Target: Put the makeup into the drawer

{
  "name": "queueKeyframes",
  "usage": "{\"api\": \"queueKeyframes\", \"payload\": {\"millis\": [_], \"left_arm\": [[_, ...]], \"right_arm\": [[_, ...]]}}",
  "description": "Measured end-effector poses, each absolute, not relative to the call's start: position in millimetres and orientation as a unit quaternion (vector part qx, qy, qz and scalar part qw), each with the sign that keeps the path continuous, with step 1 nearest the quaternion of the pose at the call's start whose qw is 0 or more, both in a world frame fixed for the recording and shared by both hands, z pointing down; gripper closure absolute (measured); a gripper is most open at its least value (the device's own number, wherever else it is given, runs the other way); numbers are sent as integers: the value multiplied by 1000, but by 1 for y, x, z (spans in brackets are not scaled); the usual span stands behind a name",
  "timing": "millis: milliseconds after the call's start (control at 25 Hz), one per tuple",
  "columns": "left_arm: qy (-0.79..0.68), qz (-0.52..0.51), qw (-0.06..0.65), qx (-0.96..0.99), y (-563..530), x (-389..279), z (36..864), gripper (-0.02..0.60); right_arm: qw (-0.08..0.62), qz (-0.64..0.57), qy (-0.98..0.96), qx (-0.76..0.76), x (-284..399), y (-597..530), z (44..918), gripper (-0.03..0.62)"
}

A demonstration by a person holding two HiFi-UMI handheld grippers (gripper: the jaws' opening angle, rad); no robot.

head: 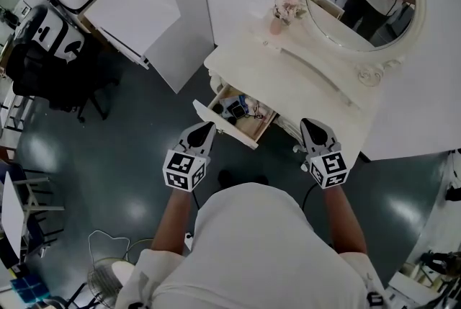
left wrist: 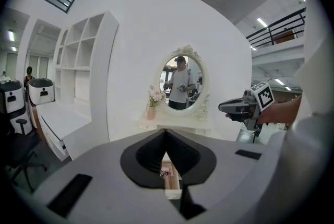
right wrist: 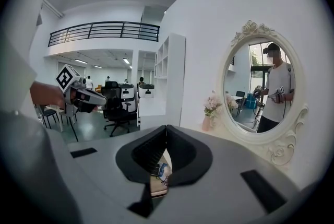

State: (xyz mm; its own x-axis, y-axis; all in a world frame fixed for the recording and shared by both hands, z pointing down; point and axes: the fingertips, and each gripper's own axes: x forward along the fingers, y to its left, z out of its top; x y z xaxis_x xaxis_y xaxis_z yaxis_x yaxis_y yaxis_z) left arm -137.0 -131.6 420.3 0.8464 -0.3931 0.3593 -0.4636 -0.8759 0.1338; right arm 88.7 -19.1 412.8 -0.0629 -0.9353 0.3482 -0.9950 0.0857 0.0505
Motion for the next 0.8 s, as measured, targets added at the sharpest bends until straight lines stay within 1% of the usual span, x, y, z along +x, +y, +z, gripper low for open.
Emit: {"api": "queueKeyframes", "payload": {"millis": [800], "left_arm": [[-214,165,108,957,-143,-138,426,565]], "right_arm": [[144,99,-715,677,86,-24,412,565]]}}
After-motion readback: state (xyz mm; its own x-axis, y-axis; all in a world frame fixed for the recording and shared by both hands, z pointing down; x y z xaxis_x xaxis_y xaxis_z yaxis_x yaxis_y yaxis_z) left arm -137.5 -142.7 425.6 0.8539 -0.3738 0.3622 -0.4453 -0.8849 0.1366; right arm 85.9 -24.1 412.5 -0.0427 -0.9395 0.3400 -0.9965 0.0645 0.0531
